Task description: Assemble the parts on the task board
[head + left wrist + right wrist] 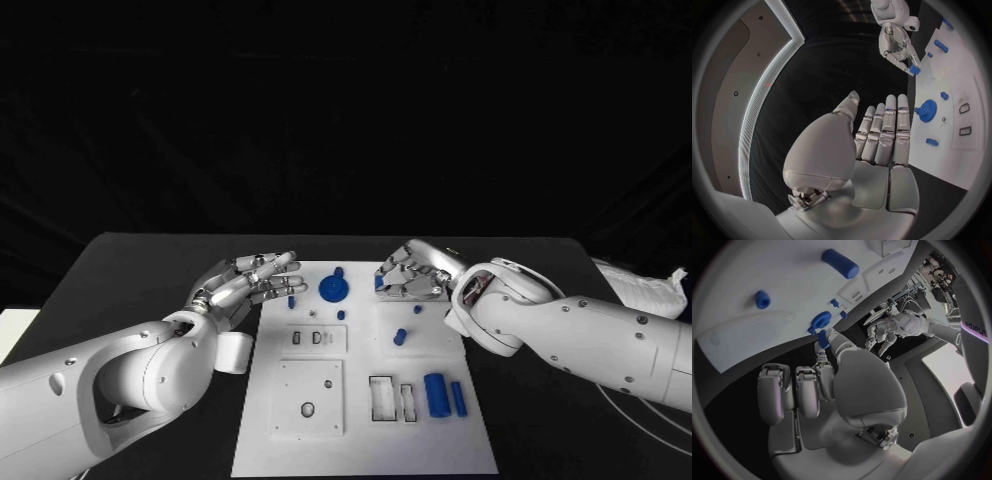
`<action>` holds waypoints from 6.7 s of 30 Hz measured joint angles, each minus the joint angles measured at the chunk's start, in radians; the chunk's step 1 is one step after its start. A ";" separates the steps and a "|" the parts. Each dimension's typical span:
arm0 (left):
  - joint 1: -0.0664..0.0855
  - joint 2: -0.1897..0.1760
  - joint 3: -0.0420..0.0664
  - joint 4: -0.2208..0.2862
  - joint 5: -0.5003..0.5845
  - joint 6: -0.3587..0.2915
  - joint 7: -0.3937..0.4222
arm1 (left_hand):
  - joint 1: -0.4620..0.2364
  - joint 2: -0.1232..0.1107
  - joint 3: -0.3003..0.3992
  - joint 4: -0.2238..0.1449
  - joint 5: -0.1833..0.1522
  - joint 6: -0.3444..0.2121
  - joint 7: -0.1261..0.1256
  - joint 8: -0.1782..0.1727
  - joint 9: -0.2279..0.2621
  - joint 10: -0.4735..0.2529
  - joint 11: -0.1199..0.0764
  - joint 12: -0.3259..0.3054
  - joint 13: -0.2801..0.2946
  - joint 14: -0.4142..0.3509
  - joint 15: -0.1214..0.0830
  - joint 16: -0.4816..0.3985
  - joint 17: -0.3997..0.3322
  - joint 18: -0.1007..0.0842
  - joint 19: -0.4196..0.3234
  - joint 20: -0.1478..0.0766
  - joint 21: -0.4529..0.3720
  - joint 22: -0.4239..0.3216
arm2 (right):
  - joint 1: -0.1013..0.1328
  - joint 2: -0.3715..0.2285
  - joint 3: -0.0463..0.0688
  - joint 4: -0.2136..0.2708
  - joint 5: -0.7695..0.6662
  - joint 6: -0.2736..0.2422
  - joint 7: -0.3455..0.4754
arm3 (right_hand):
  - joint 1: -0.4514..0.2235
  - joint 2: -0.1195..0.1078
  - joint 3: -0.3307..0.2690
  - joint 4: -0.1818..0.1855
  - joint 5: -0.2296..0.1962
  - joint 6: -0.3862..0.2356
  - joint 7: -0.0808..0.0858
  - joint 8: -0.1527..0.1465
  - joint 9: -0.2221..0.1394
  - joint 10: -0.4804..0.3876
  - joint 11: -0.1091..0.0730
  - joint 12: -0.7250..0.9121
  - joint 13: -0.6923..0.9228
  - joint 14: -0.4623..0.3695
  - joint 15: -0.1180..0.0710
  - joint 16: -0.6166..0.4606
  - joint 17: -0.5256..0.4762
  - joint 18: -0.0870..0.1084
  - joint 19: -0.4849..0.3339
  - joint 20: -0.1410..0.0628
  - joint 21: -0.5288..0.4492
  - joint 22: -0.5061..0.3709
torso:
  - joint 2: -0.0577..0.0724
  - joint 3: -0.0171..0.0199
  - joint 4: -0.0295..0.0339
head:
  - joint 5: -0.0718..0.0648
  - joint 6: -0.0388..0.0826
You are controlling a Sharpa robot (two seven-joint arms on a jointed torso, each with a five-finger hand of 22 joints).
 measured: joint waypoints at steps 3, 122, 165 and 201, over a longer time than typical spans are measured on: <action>0.000 0.002 0.000 -0.004 0.000 0.001 0.000 | 0.000 0.000 0.000 0.000 0.000 0.000 0.000 0.000 0.000 0.000 0.000 0.000 0.000 0.000 0.000 0.000 0.000 0.000 0.000 0.000 0.000 0.000 | -0.002 0.027 -0.004 0.005 -0.026 0.006 -0.015 | -0.003 -0.002 0.000 0.000 0.000 0.000 0.000 -0.002 0.000 0.000 0.000 0.000 0.000 0.000 0.000 0.000 0.000 0.000 0.000 0.000 0.000 0.000 | -0.002 -0.0009 0.0015 | 0.008 -0.006; 0.015 0.042 -0.001 -0.131 -0.378 0.055 -0.349 | -0.158 -0.028 -0.060 0.129 0.000 0.136 -0.137 0.083 0.044 0.343 -0.170 0.581 0.515 0.341 -0.163 1.434 1.134 -0.067 0.472 -0.186 0.979 0.931 | 0.026 -0.132 -0.007 0.218 -0.042 -0.078 0.116 | 0.022 -0.099 -0.334 0.252 -0.048 -0.207 0.042 -0.049 -0.011 -0.086 0.072 -0.200 -0.022 -0.002 0.052 -0.012 0.000 0.000 -0.007 0.047 -0.032 -0.021 | -0.032 0.0126 -0.0068 | 0.065 -0.051; 0.182 0.426 -0.037 -0.464 -1.146 0.651 -1.098 | -0.302 0.046 -0.302 0.230 -0.070 -0.015 -0.218 0.622 0.509 0.332 -0.228 1.193 1.119 0.340 -0.218 1.452 1.134 -0.124 0.486 -0.214 1.218 1.230 | 0.102 -0.243 -0.006 0.081 0.367 -0.075 0.139 | 0.023 -0.061 -0.344 0.238 0.017 -0.182 0.035 -0.050 -0.010 -0.085 0.065 -0.194 -0.033 -0.002 0.052 -0.020 0.000 0.000 -0.007 0.047 -0.037 -0.032 | -0.062 0.0262 -0.0189 | 0.087 -0.095; 0.178 0.469 -0.047 -0.497 -1.157 0.701 -1.114 | -0.255 0.081 -0.300 0.229 -0.070 -0.032 -0.214 0.636 0.547 0.332 -0.228 1.193 1.124 0.340 -0.218 1.452 1.134 -0.124 0.486 -0.214 1.217 1.229 | 0.102 -0.220 -0.006 0.065 0.347 -0.067 0.129 | 0.023 -0.062 -0.346 0.235 0.033 -0.182 0.035 -0.050 -0.011 -0.088 0.063 -0.198 -0.037 -0.002 0.052 -0.023 0.000 0.000 -0.007 0.047 -0.036 -0.036 | -0.063 0.0261 -0.0181 | 0.093 -0.115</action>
